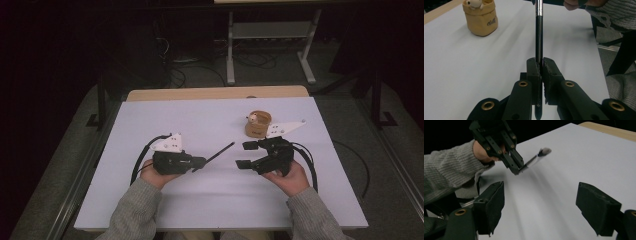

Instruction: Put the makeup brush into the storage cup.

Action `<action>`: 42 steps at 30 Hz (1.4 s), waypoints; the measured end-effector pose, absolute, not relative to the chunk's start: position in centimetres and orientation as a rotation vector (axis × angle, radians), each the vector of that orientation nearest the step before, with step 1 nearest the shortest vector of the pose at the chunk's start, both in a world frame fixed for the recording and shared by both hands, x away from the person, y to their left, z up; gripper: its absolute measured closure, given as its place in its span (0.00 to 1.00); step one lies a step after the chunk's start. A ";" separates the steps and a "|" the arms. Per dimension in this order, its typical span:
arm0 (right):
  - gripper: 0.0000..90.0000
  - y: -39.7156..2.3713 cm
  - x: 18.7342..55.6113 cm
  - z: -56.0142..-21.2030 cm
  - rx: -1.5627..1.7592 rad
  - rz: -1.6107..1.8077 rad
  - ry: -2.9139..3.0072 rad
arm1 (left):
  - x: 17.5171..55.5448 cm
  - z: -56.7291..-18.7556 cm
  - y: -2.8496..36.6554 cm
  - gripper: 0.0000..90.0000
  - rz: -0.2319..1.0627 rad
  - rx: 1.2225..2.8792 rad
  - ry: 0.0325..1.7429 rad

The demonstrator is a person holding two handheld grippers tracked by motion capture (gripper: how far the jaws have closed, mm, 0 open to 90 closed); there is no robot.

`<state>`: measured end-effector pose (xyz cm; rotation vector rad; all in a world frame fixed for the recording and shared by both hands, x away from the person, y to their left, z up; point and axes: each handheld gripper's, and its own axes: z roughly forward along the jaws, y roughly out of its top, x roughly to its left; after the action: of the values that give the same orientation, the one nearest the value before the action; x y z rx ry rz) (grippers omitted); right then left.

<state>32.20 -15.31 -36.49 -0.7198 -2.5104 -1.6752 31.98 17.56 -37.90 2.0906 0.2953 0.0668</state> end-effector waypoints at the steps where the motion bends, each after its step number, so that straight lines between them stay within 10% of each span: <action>1: 0.25 -15.2 32.3 -36.6 -0.717 -1.681 -2.500 | 31.9 -37.9 17.5 0.94 0.065 2.089 0.291; 42: 0.69 -13.1 32.8 -37.6 -0.626 -1.776 -2.300 | 30.7 -39.2 16.4 0.94 0.018 1.989 0.287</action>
<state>32.82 -13.11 -37.58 -0.6259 -2.3003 -1.7763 30.69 16.40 -39.15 1.9894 0.2869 0.0181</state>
